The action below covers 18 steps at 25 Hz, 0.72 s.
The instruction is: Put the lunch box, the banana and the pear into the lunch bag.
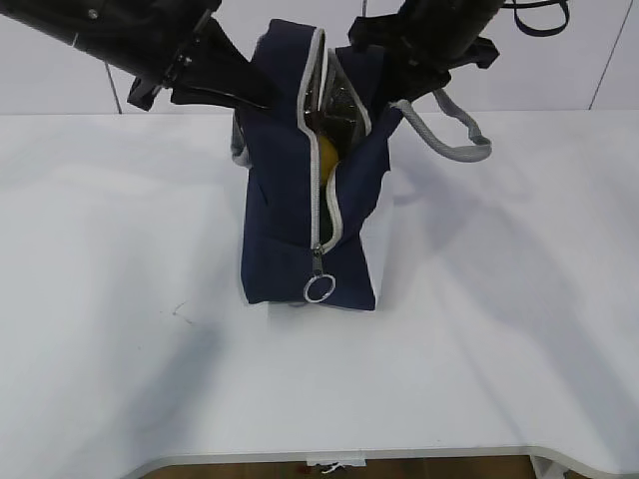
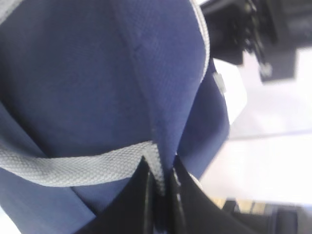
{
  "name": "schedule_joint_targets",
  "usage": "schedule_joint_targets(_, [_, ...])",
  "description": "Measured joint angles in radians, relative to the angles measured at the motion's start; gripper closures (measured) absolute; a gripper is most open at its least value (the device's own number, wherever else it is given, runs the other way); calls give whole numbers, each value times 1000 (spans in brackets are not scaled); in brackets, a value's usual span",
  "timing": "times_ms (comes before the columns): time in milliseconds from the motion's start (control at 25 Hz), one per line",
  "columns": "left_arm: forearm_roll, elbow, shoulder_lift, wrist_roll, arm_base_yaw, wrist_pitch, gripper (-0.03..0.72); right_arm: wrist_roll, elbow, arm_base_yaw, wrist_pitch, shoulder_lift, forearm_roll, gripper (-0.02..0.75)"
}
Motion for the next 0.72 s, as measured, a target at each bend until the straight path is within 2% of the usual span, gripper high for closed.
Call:
schedule_joint_targets(160, [2, 0, 0, -52, -24, -60, 681, -4, 0, 0, 0, 0, -10, 724])
schedule_joint_targets(400, [31, 0, 14, -65, -51, -84, 673, -8, 0, 0, 0, 0, -16, 722])
schedule_joint_targets(480, [33, 0, 35, -65, -63, -84, 650, -8, 0, 0, 0, 0, -16, 695])
schedule_joint_targets(520, [31, 0, 44, -66, -68, -82, 628, -8, 0, 0, 0, 2, -16, 671])
schedule_joint_targets(720, [31, 0, 63, -66, -70, -73, 446, -8, 0, 0, -6, 2, -13, 404])
